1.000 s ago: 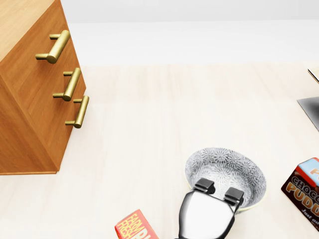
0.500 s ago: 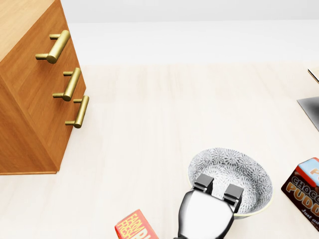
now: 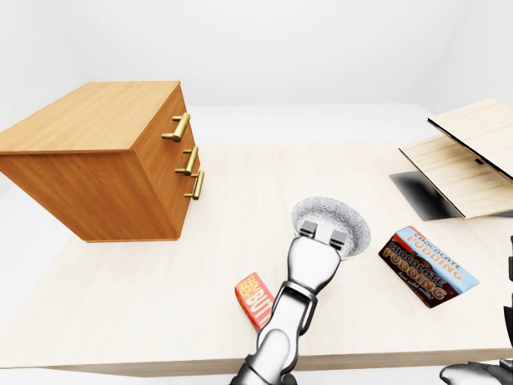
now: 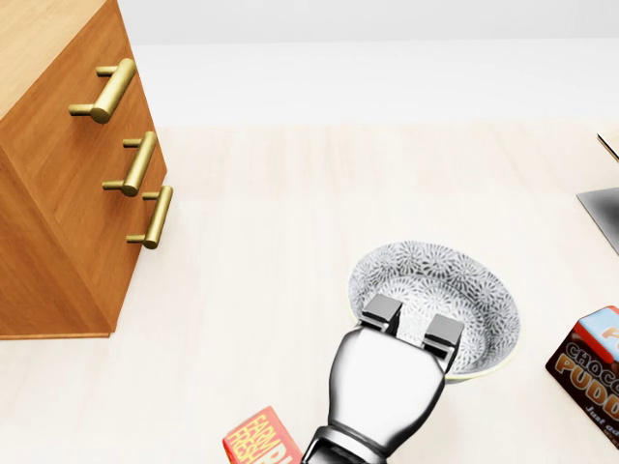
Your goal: Close the top drawer of the cabinet and put the bowl on top of it.
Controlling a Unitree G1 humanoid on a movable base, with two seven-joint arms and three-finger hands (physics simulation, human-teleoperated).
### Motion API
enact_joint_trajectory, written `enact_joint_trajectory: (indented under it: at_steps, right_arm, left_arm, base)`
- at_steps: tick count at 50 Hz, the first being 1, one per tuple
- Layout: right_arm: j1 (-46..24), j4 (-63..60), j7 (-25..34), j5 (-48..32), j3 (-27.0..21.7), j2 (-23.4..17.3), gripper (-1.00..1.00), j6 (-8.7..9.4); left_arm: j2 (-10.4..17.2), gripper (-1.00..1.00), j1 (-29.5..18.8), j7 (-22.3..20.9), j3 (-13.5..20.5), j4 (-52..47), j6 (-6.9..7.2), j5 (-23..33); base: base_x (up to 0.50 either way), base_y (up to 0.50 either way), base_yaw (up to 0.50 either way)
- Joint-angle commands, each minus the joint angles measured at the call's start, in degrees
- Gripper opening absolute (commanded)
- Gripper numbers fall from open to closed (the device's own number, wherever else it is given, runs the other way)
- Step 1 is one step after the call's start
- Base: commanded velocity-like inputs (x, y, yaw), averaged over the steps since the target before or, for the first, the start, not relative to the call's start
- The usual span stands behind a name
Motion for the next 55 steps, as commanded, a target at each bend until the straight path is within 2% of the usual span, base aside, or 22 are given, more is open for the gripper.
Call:
enact_joint_trajectory:
  at_steps: [1, 10, 13, 19, 21, 26, 33, 35, 41, 46, 50, 55]
  right_arm:
    - [0.23, 0.00, -0.14, -0.18, 0.38, -0.23, 1.00, -0.19]
    - [0.21, 0.00, -0.18, -0.26, 0.43, -0.16, 1.00, -0.20]
    - [0.56, 0.00, -0.12, -0.59, 0.94, -0.09, 1.00, -0.26]
    - [-0.15, 0.00, -0.18, -1.57, 1.23, 0.19, 1.00, -0.06]
    - [-0.40, 0.00, -0.04, -1.65, 1.07, 0.36, 1.00, 0.20]
    - [-0.73, 0.00, 0.78, -2.01, 0.83, 1.19, 1.00, 0.47]
    - [0.47, 0.00, 0.91, -2.36, 1.98, 1.09, 1.00, -0.26]
    - [0.30, 0.00, 0.98, -2.76, 2.22, 1.20, 1.00, -0.26]
    - [0.10, 0.00, 1.64, -4.21, 3.12, 2.10, 1.00, -0.26]
    - [0.44, 0.00, 1.53, -4.15, 3.45, 1.77, 1.00, -0.26]
    - [-0.84, 0.00, 1.52, -5.21, 3.36, 2.18, 1.00, 0.49]
    - [-0.25, 0.00, 2.20, -5.41, 3.77, 2.75, 1.00, -0.03]
  left_arm:
    - [0.36, -1.00, -0.02, -6.64, -0.62, -11.93, 0.00, 1.13]
    - [1.02, -1.00, -0.34, -10.91, 0.66, -17.50, 0.00, 0.67]
    - [1.16, -1.00, -0.82, -14.94, 1.43, -21.00, 0.00, 1.07]
    - [0.81, -1.00, -3.44, -19.72, 4.84, -23.66, 0.00, -0.80]
    - [0.58, -1.00, -5.24, -19.24, 6.11, -24.58, 0.00, -0.39]
    - [0.05, -1.00, -7.33, -22.15, 8.41, -27.66, 0.00, -1.24]
    - [0.44, -1.00, -13.32, -24.12, 14.16, -29.61, 0.00, -3.69]
    - [0.64, -1.00, -16.70, -26.79, 16.69, -30.36, 0.00, -4.28]
    - [2.56, -1.00, -23.92, -30.38, 21.50, -29.46, 0.00, -5.26]
    - [4.09, -1.00, -27.38, -31.69, 23.05, -28.57, 0.00, -6.45]
    - [4.89, -1.00, -27.73, -32.58, 23.41, -30.04, 0.00, -7.65]
    - [6.92, -1.00, -31.10, -35.14, 25.40, -31.33, 0.00, -7.43]
  base:
    - [0.00, 0.00, 0.00]
    - [0.00, 0.00, 0.00]
    - [0.00, 0.00, 0.00]
    - [0.00, 0.00, 0.00]
    - [0.00, 0.00, 0.00]
    - [0.00, 0.00, 0.00]
    - [0.00, 0.00, 0.00]
    - [0.00, 0.00, 0.00]
    - [0.00, 0.00, 0.00]
    - [0.00, 0.00, 0.00]
    - [0.00, 0.00, 0.00]
    - [0.00, 0.00, 0.00]
